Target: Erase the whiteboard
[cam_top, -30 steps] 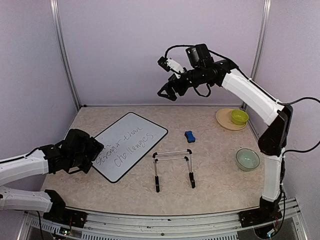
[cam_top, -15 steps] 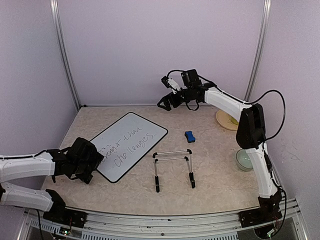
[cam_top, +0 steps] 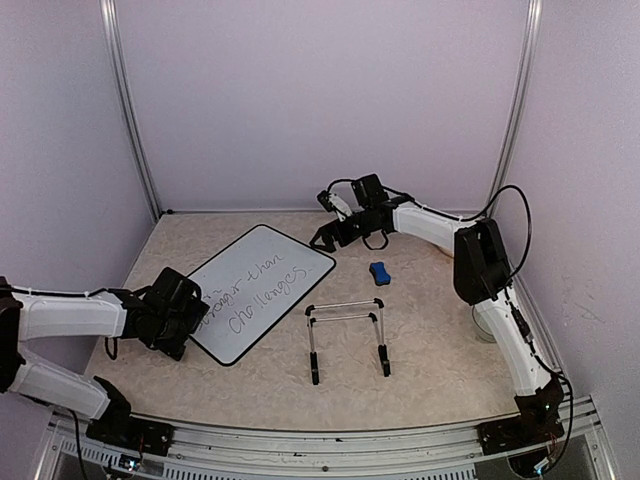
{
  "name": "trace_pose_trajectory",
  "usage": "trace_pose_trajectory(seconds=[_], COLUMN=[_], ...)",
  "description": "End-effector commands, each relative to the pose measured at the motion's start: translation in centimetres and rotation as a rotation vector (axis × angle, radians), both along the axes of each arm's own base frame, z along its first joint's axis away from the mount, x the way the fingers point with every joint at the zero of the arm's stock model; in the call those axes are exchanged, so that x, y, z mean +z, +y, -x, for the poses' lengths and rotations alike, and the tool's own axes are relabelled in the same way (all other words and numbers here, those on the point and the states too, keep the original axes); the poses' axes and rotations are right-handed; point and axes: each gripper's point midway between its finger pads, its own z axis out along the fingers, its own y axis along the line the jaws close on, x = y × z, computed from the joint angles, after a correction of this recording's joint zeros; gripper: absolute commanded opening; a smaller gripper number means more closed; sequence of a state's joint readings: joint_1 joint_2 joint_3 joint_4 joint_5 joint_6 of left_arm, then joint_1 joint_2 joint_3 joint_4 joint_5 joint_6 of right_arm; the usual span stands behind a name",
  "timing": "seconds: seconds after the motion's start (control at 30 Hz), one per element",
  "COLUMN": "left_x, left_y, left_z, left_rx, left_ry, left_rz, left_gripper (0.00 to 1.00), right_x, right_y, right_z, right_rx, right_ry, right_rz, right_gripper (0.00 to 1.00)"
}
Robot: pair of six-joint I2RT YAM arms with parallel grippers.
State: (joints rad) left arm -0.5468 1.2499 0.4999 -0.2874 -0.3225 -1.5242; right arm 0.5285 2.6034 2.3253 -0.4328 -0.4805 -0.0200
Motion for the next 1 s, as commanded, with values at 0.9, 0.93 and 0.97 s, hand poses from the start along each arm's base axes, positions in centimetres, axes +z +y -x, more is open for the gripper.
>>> trace_pose_trajectory(seconds=[0.9,0.93,0.97], left_x=[0.0,0.0,-0.2], left_y=[-1.7,-1.9,-2.1], left_z=[-12.5,-12.9,-13.1], left_rx=[-0.249,-0.256,-0.265], left_ry=[-0.044,-0.044,-0.044], left_rz=[-0.218,-0.217,-0.214], left_gripper=[0.99,0.99,0.99], right_x=[-4.3,-3.9,-3.4], right_y=[-0.5,-0.4,-0.4], right_z=[5.5,6.1,6.7], right_rx=[0.109,0.126,0.138], right_ry=[0.371,0.374,0.375], right_rz=[-0.077,-0.083,-0.088], right_gripper=[1.00,1.00,1.00])
